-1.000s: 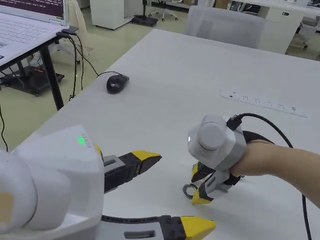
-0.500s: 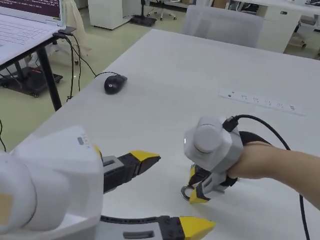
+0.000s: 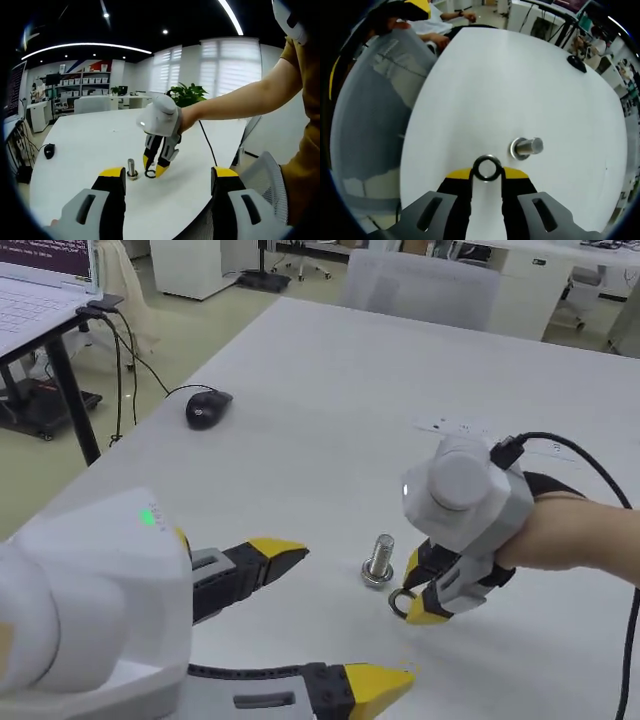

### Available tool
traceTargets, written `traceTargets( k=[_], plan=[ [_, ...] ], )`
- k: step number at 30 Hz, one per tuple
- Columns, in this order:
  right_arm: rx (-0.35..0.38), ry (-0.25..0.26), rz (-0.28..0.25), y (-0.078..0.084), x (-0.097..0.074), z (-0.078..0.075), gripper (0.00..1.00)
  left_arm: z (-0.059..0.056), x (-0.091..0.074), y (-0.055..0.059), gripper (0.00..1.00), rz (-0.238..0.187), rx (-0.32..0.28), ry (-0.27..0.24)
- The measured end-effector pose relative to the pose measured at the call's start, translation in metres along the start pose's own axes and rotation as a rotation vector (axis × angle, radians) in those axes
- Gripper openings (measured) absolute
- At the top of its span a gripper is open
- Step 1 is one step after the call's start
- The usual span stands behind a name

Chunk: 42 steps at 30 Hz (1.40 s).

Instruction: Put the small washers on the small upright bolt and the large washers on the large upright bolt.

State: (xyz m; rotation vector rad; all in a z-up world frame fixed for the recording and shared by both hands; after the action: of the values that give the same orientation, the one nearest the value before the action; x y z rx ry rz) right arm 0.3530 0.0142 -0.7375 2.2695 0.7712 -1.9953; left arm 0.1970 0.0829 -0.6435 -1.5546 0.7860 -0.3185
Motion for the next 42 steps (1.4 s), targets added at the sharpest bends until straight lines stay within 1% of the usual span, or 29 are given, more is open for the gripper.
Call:
traceTargets(
  k=[2,6,9,12,15,18,20,22,25,29,32,36,42],
  plan=[
    [0.008,0.013,0.0,0.001,-0.006,-0.005,0.21,-0.001,0.001,-0.001,0.69,-0.002,0.005,0.004],
    [0.006,0.049,-0.012,-0.004,-0.017,-0.018,0.21,-0.001,0.002,-0.001,0.69,0.002,0.004,0.007],
    [0.005,0.08,-0.029,-0.012,-0.024,-0.029,0.22,-0.001,0.002,-0.002,0.68,0.001,0.007,0.009],
    [0.004,0.097,-0.05,-0.025,-0.028,-0.037,0.22,0.0,0.001,-0.002,0.68,-0.004,0.006,0.0],
    [-0.014,0.103,-0.049,-0.03,-0.024,-0.042,0.22,0.001,0.0,-0.002,0.68,-0.008,0.002,-0.002],
    [-0.026,0.104,-0.055,-0.037,-0.02,-0.044,0.22,0.001,0.0,0.0,0.68,0.001,-0.003,-0.001],
    [-0.026,0.094,-0.054,-0.038,-0.017,-0.045,0.22,0.002,-0.001,-0.001,0.68,-0.004,0.0,-0.007],
    [-0.036,0.095,-0.047,-0.037,-0.014,-0.045,0.22,0.003,-0.001,-0.001,0.68,-0.005,-0.004,-0.011],
    [-0.036,0.082,-0.035,-0.034,-0.01,-0.046,0.22,0.007,-0.001,-0.001,0.68,-0.007,-0.007,-0.02],
    [-0.046,0.077,-0.027,-0.033,-0.009,-0.044,0.22,0.009,0.0,0.0,0.68,-0.004,-0.011,-0.021],
    [-0.048,0.077,-0.015,-0.03,-0.007,-0.046,0.22,0.01,0.002,0.001,0.68,-0.003,-0.013,-0.02],
    [-0.043,0.072,-0.011,-0.03,-0.002,-0.049,0.22,0.009,0.003,0.002,0.68,0.0,-0.016,-0.016],
    [-0.051,0.059,0.003,-0.031,0.004,-0.046,0.22,0.01,0.003,0.003,0.68,-0.001,-0.023,-0.017]
  ],
)
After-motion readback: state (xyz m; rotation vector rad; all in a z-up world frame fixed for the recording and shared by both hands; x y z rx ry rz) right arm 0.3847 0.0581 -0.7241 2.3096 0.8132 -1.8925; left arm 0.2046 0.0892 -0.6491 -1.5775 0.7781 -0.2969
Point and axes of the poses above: the centre of the closed fingertips' face, and the gripper's own axes: x roughly forward along the fingers, z roughly to its left, y roughly out of its underside, the point moved 5 cm from there along -x, roughly backward along the fingers, and after that the axes turned 8 degrees about y, right-handed, at the moved point
